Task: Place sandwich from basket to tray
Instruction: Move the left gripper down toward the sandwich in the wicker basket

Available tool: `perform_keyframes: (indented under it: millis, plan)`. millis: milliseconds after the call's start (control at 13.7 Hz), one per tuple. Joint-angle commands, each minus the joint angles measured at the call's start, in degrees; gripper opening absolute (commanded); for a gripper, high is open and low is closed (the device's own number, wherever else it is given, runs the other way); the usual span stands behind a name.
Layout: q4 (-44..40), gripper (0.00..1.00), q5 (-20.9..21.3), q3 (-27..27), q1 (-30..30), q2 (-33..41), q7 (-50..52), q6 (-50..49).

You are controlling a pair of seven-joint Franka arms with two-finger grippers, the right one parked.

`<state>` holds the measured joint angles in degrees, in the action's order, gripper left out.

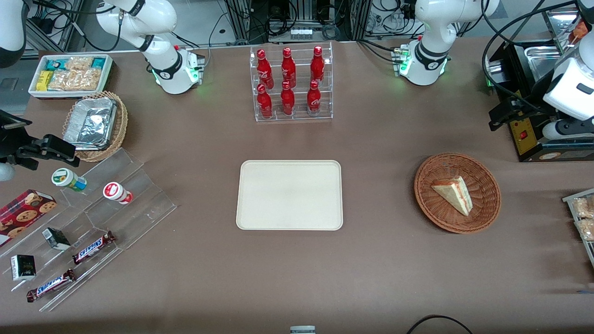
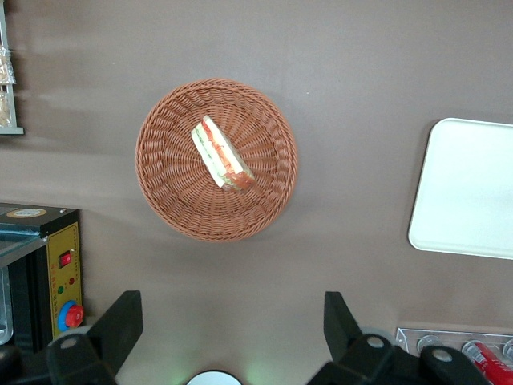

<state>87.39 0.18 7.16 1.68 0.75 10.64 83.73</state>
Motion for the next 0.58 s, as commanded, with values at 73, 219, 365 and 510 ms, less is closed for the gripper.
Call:
perform_keyframes:
  millis: [73, 219, 365, 510]
  plan:
    - [-1.7, 1.0, -0.61, -1.18, -1.51, -0.22, -1.15, -2.08]
    - [-1.35, 1.0, -0.79, -1.18, -0.81, -0.83, -1.06, -1.99]
    - [-0.73, 1.0, 0.08, -2.05, -0.72, -3.63, -0.45, -1.29]
    - [0.4, 1.0, 0.78, -4.51, -0.63, -7.67, 0.25, 0.81]
